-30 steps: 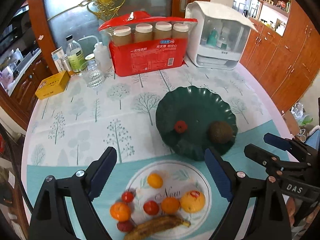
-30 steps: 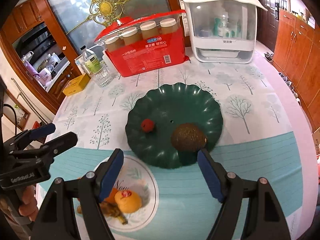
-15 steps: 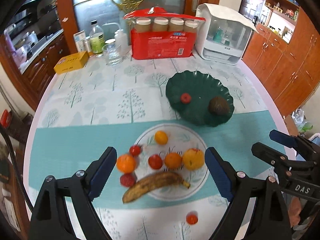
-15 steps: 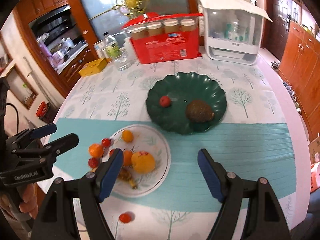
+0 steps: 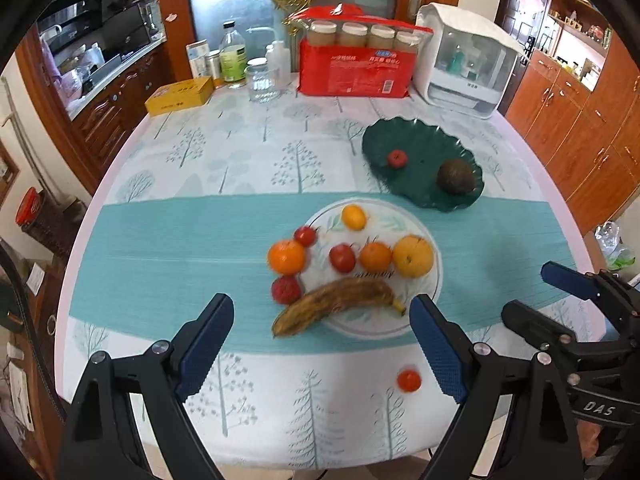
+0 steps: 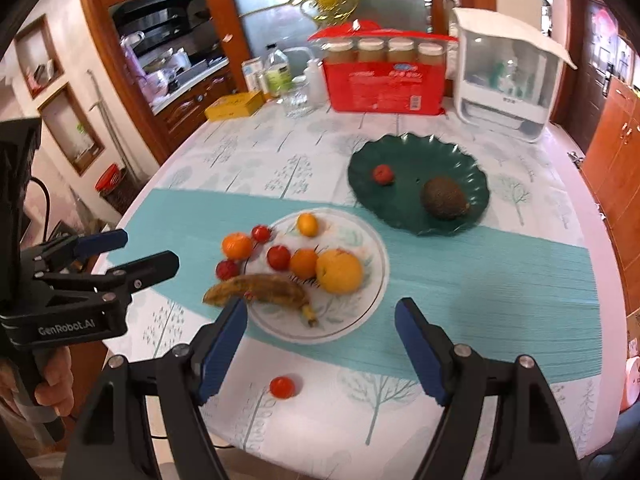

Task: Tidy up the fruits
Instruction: 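Withdraw both open tools from the green plate toward the white plate, then grasp the cherry tomato on the tablecloth with the right tool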

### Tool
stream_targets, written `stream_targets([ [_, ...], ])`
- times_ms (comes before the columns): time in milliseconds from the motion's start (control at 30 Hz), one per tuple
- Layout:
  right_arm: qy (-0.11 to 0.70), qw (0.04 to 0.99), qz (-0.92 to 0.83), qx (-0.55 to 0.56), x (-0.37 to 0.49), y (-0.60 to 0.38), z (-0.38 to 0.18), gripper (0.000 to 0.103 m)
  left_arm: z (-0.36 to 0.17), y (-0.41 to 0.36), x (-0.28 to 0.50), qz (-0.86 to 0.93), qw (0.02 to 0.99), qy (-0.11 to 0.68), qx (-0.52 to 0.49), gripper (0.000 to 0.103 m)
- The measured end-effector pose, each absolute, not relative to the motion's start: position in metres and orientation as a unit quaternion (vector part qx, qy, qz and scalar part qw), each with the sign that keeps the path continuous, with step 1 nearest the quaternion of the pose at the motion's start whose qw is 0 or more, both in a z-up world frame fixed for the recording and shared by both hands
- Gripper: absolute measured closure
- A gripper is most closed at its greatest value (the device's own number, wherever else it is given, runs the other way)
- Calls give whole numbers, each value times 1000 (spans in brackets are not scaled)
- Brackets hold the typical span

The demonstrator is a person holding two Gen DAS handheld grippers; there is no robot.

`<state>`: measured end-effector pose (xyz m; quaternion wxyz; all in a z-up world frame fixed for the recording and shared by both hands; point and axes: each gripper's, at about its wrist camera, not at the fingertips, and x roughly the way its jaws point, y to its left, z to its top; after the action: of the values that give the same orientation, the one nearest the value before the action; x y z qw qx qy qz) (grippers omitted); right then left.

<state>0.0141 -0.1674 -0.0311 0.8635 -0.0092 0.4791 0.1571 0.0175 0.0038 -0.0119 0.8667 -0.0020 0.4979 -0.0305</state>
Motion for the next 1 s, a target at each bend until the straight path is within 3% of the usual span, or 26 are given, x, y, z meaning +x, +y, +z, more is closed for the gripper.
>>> stream_targets([
  [400, 531, 818, 209, -69, -5, -129, -111, 27, -69, 37, 1, -27, 834, 551, -8, 14],
  [500, 549, 802, 220, -86, -10, -121, -134, 31, -85, 42, -2, -27, 827, 562, -3, 14],
  [733, 575, 783, 218, -96, -9, -117, -167, 48, -112, 52, 0, -33, 815, 579, -10, 14],
  [900, 568, 785, 218, -122, -12, -114, -171, 64, -120, 46, 8, -46, 816, 576, 5, 14],
  [967, 561, 788, 214, -137, -13, -111, -171, 76, -121, 40, 14, -52, 819, 571, 18, 14],
  [1000, 561, 788, 214, -140, -13, -111, -171, 76, -121, 38, 17, -56, 820, 569, 24, 14],
])
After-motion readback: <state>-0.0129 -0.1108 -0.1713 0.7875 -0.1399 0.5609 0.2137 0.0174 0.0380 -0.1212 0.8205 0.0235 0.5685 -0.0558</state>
